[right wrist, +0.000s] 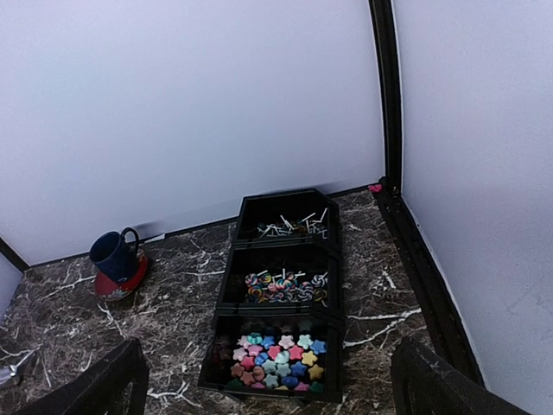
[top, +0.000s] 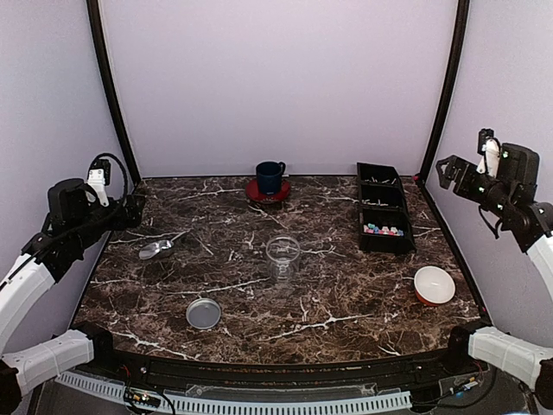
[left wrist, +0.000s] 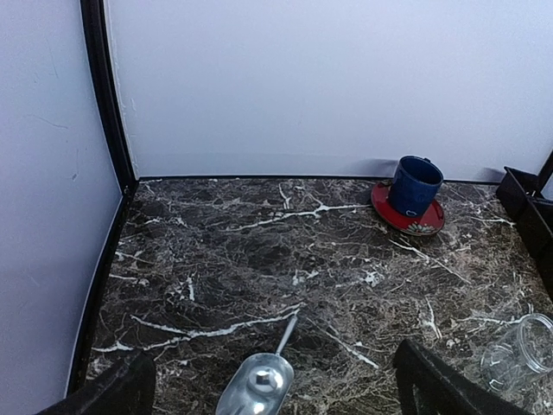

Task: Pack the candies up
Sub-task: Move the plate to the center of the board.

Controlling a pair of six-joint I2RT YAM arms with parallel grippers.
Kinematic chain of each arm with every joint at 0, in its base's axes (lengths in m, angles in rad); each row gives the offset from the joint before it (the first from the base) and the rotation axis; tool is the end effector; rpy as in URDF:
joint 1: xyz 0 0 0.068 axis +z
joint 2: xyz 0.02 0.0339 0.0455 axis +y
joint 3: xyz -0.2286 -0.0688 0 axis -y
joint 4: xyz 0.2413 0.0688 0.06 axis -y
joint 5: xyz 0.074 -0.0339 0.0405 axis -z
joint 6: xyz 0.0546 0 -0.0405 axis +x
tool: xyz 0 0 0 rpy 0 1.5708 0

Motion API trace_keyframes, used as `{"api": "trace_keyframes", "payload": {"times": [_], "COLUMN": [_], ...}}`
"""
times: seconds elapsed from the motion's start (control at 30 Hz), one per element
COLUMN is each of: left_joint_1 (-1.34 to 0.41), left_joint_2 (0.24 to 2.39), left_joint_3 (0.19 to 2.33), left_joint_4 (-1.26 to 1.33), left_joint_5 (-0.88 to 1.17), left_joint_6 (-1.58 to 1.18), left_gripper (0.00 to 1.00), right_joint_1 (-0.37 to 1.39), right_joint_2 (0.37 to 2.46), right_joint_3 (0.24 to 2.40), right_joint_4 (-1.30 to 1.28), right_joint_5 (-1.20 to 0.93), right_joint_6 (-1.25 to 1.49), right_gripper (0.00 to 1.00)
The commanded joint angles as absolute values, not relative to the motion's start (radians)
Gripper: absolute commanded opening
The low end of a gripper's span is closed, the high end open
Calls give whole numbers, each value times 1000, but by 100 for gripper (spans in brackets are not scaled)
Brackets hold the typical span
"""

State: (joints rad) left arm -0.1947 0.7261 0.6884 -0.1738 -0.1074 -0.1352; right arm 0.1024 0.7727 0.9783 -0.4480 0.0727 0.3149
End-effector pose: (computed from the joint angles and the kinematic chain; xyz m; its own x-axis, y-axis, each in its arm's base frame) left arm 0.2149 -0.0364 0.2892 -0.2162 -0.0940 -0.9718 0.0610 0.9921 -0.1095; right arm 0.2043 0.0170 0.3502 -0.2369 0.2862 -0.9284 0.0437 0.9578 0.2841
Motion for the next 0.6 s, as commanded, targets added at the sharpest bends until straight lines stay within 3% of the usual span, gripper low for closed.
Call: {"api": "trace_keyframes", "payload": {"times": [0.0,0.23,0.57], "left_joint_1": [-182,-175,-170], "left_joint_2": [732,747,755], "left_joint_3": [713,719,719], "left_joint_4": [-164,-159,-157], "left_joint_5": [-71,-33,6], "left_joint_6": [-151,-153,-170], "left_gripper": [99,99,99], "right_joint_1": [89,82,80], "right_joint_2": [832,1051,1241], "right_joint_3": [1012,1172,1159], "right_joint_4": [-400,-545,-475], "right_joint_5": [-30,-74,33], "right_joint_6": [406,391,369], "right_gripper": [98,98,98]}}
